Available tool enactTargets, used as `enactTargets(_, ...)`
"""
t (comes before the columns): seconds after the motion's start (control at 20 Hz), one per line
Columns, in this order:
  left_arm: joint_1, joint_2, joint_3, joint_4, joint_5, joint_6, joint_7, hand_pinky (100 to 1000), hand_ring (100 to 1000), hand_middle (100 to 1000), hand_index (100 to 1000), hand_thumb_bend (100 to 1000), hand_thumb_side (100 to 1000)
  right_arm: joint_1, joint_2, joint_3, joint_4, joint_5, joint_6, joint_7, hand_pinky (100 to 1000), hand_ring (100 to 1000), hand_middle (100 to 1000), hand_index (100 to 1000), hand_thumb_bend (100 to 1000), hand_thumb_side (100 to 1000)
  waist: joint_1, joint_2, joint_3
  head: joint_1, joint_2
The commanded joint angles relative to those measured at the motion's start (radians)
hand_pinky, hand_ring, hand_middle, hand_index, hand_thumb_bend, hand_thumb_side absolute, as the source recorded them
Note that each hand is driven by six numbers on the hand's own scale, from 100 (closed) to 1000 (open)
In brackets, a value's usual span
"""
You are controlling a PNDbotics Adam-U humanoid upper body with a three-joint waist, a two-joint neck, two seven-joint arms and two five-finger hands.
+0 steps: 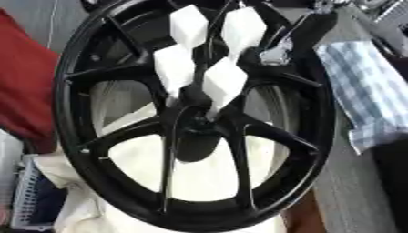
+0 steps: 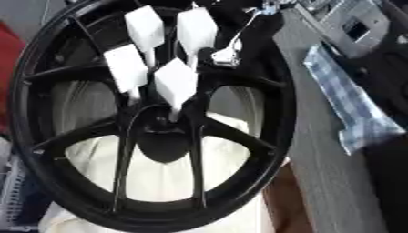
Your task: Pull the pin out of the wheel hub.
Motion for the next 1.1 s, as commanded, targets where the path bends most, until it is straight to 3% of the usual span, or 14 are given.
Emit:
enactTargets(0.05,0.000,0.020,0.011,-0.019,-0.002,0.002,0.002,646,543,569,703,100,600,-0.026,-0.053,-0.057,-0.022,-0.054,0.040,0.004,925,932,357,501,100,315,0.008,-0.036,-0.007,-0.002,0.006)
enactTargets(0.15,0.005,0.023,0.015,-0.019,-0.003,0.003,0.004,647,543,569,703,100,599,-0.032,-0.066,-0.092,-0.022,-0.081,0.062,-0.005,928,935,356,501,100,292,0.009,-0.044,-0.015,0.006,0.010)
enactTargets(0.2,0.008,0.025,0.017,-0.019,-0.004,0.003,0.005,647,543,569,703,100,599,-0.033,-0.074,-0.112,-0.020,-0.095,0.072,-0.013,928,936,362,500,100,604,0.010,-0.048,-0.021,0.010,0.012)
enactTargets(0.25,0.012,0.026,0.019,-0.019,-0.005,0.003,0.007,647,543,570,704,100,597,-0.032,-0.086,-0.133,-0.018,-0.110,0.081,-0.024,929,936,354,499,100,262,0.012,-0.052,-0.029,0.018,0.015)
enactTargets(0.45,0.031,0.033,0.033,-0.019,-0.015,0.002,0.020,648,544,571,704,100,594,0.031,-0.164,-0.226,-0.023,-0.171,0.084,-0.076,928,936,363,509,100,201,0.024,-0.065,-0.076,0.068,0.022)
enactTargets(0.65,0.042,0.032,0.051,-0.019,-0.023,0.000,0.043,647,544,571,704,100,593,0.129,-0.262,-0.326,-0.002,-0.232,0.056,-0.136,916,926,400,543,100,100,0.046,-0.065,-0.129,0.119,-0.002)
enactTargets(0.75,0.048,0.028,0.060,-0.019,-0.026,0.000,0.055,647,544,570,704,100,592,0.176,-0.305,-0.374,0.027,-0.262,0.042,-0.166,919,934,423,567,100,100,0.063,-0.065,-0.158,0.140,-0.013)
enactTargets(0.9,0.055,0.024,0.070,-0.019,-0.031,0.000,0.069,646,544,570,704,100,591,0.249,-0.318,-0.446,0.084,-0.304,0.032,-0.210,927,954,456,603,100,100,0.080,-0.060,-0.189,0.166,-0.025)
enactTargets(1.0,0.060,0.021,0.076,-0.019,-0.034,0.001,0.078,646,544,570,704,100,592,0.294,-0.298,-0.491,0.126,-0.306,0.043,-0.238,950,1000,515,665,100,106,0.088,-0.056,-0.207,0.182,-0.031)
enactTargets(1.1,0.063,0.018,0.080,-0.019,-0.036,0.001,0.083,646,544,570,704,100,592,0.338,-0.266,-0.535,0.167,-0.286,0.054,-0.265,993,1000,695,814,100,182,0.093,-0.052,-0.218,0.190,-0.038)
